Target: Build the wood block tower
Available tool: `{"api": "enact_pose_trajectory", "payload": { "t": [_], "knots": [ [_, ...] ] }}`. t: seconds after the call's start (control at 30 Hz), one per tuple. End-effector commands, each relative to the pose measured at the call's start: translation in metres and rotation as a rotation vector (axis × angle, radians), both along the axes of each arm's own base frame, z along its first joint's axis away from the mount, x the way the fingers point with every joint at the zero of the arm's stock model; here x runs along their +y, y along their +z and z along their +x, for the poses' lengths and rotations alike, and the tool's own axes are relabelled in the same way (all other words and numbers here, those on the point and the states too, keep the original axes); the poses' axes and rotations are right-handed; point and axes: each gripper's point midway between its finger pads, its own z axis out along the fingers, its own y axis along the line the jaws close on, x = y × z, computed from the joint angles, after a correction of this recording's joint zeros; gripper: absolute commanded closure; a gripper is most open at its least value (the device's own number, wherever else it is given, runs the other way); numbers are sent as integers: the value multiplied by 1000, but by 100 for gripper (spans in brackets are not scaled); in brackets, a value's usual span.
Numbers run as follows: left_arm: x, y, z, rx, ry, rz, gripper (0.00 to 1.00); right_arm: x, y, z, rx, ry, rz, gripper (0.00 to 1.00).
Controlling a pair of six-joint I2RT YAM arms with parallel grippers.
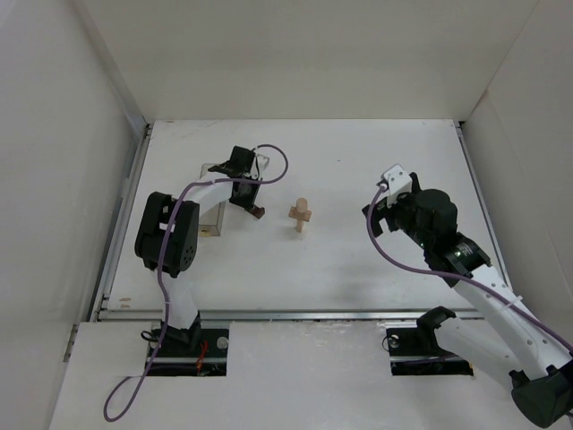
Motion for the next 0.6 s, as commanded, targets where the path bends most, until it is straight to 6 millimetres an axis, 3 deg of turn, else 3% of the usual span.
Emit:
{"api": "enact_pose_trajectory", "payload": {
  "t": [0.0, 0.1, 0.23, 0.27, 0.33, 0.37, 0.53, 0.57],
  "knots": [
    [1, 7, 3, 0, 21, -12, 100, 6, 13, 6, -35, 13, 43, 0],
    [-1, 17, 6, -8, 37, -24, 100, 8, 16, 8, -42, 13, 46, 0],
    [-5, 52, 16, -38, 59, -50, 100, 10, 23, 10, -50, 22, 53, 0],
    [-10, 73, 27, -76, 70, -72, 100, 12, 23, 9, -49, 31, 56, 0],
    [-11, 90, 29, -77, 83, -81, 100, 12, 23, 9, -49, 31, 56, 0],
    [-13, 109, 39, -120, 96, -94, 100, 12, 23, 9, -49, 31, 56, 0],
    [-23, 156, 49, -184, 130, -174, 100, 22, 24, 11, -31, 44, 127, 0],
    [-25, 158, 46, -168, 136, -188, 100, 25, 32, 11, -44, 57, 149, 0]
  ]
}}
